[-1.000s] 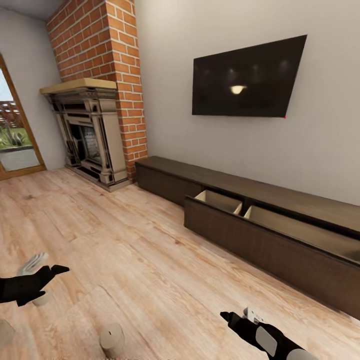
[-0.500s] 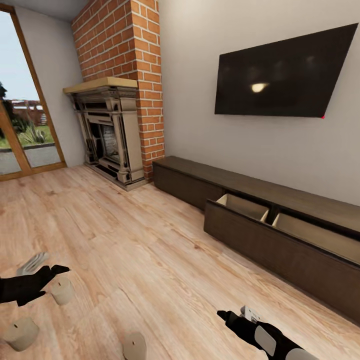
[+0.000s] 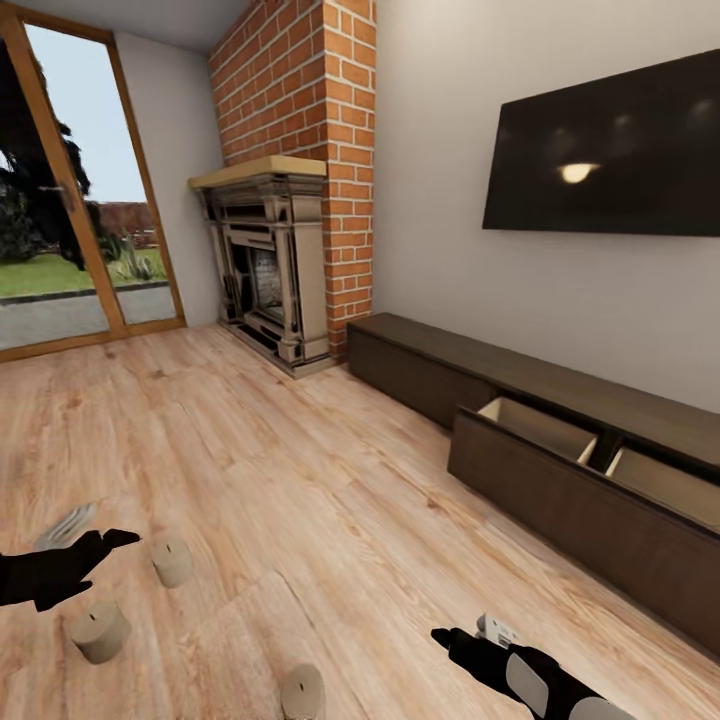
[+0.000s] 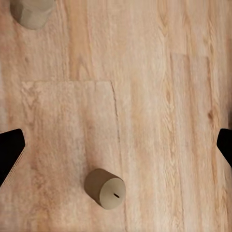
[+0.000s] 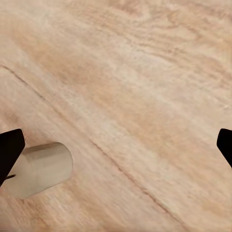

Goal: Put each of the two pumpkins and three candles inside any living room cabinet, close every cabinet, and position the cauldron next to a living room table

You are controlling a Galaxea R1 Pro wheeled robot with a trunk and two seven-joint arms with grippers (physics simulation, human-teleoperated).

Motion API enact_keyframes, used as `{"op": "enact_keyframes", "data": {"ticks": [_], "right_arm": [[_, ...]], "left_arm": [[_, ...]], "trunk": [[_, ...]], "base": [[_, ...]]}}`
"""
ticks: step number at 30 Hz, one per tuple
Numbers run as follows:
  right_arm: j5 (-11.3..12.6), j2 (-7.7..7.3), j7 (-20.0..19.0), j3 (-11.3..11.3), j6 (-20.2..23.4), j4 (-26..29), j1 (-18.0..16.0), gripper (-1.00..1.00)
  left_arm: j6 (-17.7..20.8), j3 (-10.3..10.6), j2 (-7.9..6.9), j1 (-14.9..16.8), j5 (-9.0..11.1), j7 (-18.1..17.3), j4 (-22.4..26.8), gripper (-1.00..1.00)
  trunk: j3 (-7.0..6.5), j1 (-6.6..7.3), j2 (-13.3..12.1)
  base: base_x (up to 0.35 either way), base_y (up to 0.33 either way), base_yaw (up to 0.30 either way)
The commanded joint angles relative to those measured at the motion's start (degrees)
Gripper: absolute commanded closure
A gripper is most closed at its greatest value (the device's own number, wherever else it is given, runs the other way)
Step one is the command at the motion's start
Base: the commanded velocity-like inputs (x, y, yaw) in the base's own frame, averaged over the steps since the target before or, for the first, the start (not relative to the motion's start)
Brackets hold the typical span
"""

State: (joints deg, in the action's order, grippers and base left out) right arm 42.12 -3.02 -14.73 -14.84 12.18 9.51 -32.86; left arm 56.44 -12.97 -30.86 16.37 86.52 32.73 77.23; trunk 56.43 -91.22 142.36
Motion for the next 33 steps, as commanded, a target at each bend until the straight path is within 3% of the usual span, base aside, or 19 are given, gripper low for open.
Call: {"op": "enact_keyframes", "data": {"ticks": [1,19,26,33], "right_arm": [[0.6,-0.06,0.0,-0.5,0.2,0.1,0.0,-1.00],[0.5,0.38,0.0,-0.7,-0.4,0.1,0.0,-1.00],[0.5,0.78,0.1,-3.0,-1.2,0.1,0.0,-1.00],[0.6,0.68,-0.5,-3.5,-2.6,0.1,0.0,-1.00]], "left_arm": [[0.1,0.0,0.01,0.1,0.6,0.6,0.0,-1.00],[0.2,0.1,0.01,0.1,0.6,0.6,0.2,-1.00],[0.2,0.1,0.02,0.1,0.6,0.6,0.2,-1.00],[0.2,0.1,0.01,0.1,0.6,0.6,0.2,-1.00]], "trunk": [[0.05,0.01,0.0],[0.05,0.01,0.0],[0.05,0.01,0.0],[0.05,0.01,0.0]], "base": [[0.001,0.000,0.273],[0.000,0.014,0.273],[0.030,0.014,0.274],[0.199,0.136,0.094]]}}
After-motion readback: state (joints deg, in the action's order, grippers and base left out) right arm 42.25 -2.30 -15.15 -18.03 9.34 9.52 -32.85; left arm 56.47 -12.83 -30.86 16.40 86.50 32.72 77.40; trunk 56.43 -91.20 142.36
